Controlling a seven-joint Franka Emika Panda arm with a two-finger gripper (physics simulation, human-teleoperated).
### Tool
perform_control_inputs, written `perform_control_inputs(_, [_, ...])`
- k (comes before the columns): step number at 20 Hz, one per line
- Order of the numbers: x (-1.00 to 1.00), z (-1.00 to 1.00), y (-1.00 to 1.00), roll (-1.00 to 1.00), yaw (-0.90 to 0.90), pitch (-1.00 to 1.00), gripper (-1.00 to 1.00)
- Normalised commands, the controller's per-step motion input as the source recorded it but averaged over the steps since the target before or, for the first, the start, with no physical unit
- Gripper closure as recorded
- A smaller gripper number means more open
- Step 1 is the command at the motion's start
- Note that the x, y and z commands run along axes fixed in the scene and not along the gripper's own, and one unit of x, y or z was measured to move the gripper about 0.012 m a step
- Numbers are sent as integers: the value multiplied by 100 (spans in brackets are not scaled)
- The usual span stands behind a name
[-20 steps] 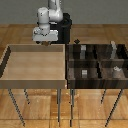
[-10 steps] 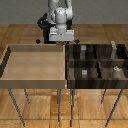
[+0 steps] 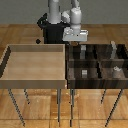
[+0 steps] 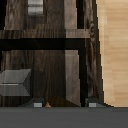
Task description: Place the loaf of bread into the appropriate compartment.
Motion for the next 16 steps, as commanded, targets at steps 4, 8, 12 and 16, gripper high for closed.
perform_control_inputs(4, [100,0,0,0,0,0,100])
perform_control_inputs(8, [100,0,0,0,0,0,100])
perform_control_inputs(12, [100,0,0,0,0,0,100])
perform_control_inputs(16, [100,0,0,0,0,0,100])
